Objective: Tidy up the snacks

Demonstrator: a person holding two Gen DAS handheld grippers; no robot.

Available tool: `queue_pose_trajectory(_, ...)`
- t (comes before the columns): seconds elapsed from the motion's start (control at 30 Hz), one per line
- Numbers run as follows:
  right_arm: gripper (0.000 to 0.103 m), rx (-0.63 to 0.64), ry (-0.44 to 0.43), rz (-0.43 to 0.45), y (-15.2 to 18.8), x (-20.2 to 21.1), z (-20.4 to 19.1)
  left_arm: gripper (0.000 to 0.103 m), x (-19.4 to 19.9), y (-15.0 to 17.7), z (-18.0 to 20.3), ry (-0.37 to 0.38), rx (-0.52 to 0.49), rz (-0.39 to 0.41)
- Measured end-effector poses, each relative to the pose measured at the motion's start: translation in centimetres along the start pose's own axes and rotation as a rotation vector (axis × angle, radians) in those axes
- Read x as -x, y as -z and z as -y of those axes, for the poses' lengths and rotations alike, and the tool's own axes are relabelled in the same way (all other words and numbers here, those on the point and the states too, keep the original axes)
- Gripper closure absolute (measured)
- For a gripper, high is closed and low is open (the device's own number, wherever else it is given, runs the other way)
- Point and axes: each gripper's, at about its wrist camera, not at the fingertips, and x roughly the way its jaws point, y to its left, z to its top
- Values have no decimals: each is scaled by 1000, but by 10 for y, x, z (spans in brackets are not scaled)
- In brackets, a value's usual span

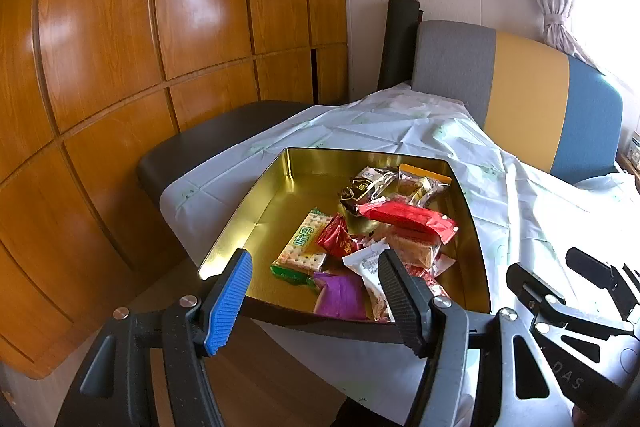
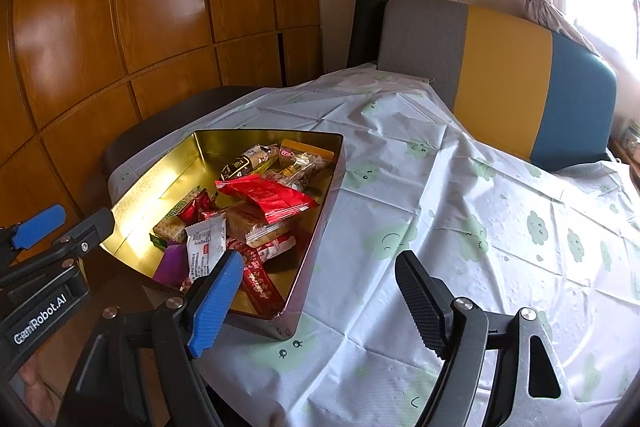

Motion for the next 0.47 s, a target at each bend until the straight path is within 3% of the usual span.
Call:
queue_pose_trajectory(0.2, 23, -2, 1, -1, 1, 0, 0, 37, 0, 0, 1, 9, -6, -1)
queue_pose_trajectory(0.3, 23, -6, 2, 1, 2, 0, 3, 50, 3, 0, 1, 11, 0, 25)
queue_pose_trajectory(0.47, 23, -32, 26, 6, 0, 0, 21, 51, 2, -3, -2, 20, 9, 31)
